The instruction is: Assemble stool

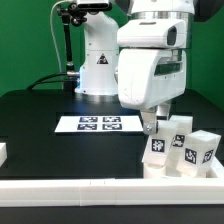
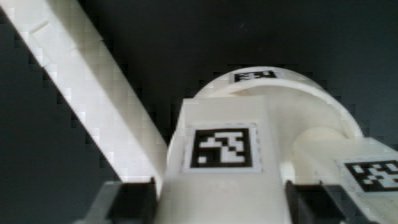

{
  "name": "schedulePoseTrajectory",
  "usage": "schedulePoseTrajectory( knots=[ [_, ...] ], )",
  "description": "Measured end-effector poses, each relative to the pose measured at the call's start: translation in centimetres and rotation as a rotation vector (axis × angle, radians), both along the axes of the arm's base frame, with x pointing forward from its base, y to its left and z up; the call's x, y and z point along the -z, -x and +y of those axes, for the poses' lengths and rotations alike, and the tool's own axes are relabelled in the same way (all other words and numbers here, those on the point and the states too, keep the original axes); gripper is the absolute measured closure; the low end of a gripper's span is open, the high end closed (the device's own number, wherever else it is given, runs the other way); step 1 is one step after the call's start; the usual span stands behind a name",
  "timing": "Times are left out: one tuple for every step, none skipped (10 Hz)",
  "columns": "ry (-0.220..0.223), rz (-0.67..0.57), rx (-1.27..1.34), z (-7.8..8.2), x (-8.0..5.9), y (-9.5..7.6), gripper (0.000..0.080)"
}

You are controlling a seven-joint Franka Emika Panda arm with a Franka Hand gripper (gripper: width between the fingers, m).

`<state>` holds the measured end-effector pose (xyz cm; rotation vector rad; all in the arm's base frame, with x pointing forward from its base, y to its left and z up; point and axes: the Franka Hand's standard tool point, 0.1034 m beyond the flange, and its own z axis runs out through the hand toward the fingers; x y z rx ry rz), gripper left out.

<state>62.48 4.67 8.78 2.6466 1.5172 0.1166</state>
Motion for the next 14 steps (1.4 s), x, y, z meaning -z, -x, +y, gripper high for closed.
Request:
schedulePoseTrajectory(
  knots=[
    [-0.008, -0.002, 0.059, 0.0, 0.0, 0.0, 0.0456],
    [-0.018, -0.006, 0.153, 0.0, 0.0, 0.0, 0.0456],
    [-0.026, -0.008, 0.226, 0.0, 0.0, 0.0, 0.0456],
    [-0.038, -0.008, 0.313, -0.1, 0.0, 0.1, 0.0456],
    [-0.061, -0.008, 0.425, -0.4, 0.1, 0.1, 0.0456],
    [-0.078, -0.011, 0.522, -0.4, 0.1, 0.1, 0.0456],
    [-0.094, -0.019, 0.595, -0.4, 0.1, 0.0, 0.0456],
    [-0.11, -0.039, 0.676, -0.4, 0.1, -0.1, 0.0456],
    [-0.129, -0.064, 0.766, -0.2, 0.1, -0.2, 0.0456],
    [-0.145, -0.076, 0.853, 0.0, 0.1, -0.3, 0.0456],
    [-0.159, -0.082, 0.943, 0.3, 0.1, -0.3, 0.0456],
    [-0.169, -0.085, 1.009, 0.5, 0.1, -0.4, 0.0456],
    [-0.181, -0.087, 1.109, 0.7, 0.1, -0.3, 0.0456],
    [-0.19, -0.088, 1.182, 0.7, 0.1, -0.3, 0.0456]
  ],
)
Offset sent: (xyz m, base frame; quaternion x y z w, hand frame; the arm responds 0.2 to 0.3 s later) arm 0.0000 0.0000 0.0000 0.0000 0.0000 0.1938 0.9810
